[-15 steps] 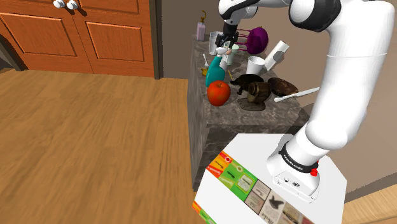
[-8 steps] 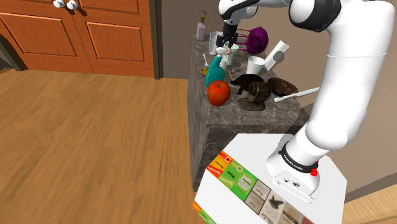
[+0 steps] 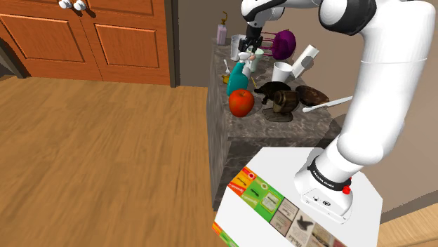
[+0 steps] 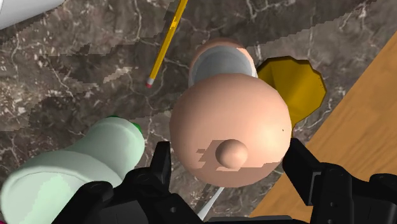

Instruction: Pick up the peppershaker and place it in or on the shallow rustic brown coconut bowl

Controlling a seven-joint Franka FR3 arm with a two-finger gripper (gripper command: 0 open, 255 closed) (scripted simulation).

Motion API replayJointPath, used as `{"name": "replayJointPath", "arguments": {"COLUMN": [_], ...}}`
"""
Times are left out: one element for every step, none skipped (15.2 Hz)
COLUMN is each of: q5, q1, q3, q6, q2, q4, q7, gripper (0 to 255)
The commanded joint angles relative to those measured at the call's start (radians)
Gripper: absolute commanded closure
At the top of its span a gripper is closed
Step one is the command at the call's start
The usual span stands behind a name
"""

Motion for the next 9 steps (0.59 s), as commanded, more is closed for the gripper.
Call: {"name": "replayJointPath", "arguments": {"q5": [-0.002,-0.003,-0.005,-0.006,-0.008,-0.009,-0.01,-0.012,-0.013], "q1": [0.0,0.001,0.001,0.001,0.001,0.001,0.001,0.001,0.001], "q3": [-0.001,-0.002,-0.002,-0.003,-0.004,-0.005,-0.005,-0.006,-0.007], "q6": [-0.011,-0.023,-0.035,-0.046,-0.058,-0.07,-0.082,-0.094,-0.106], "q2": [-0.004,-0.008,-0.012,-0.016,-0.02,-0.023,-0.026,-0.029,-0.032], "q4": [0.007,0.015,0.023,0.031,0.039,0.048,0.057,0.066,0.076], "q7": [0.001,0.001,0.002,0.002,0.003,0.003,0.004,0.004,0.005], "gripper": [255,255,255,255,255,255,255,255,255]}}
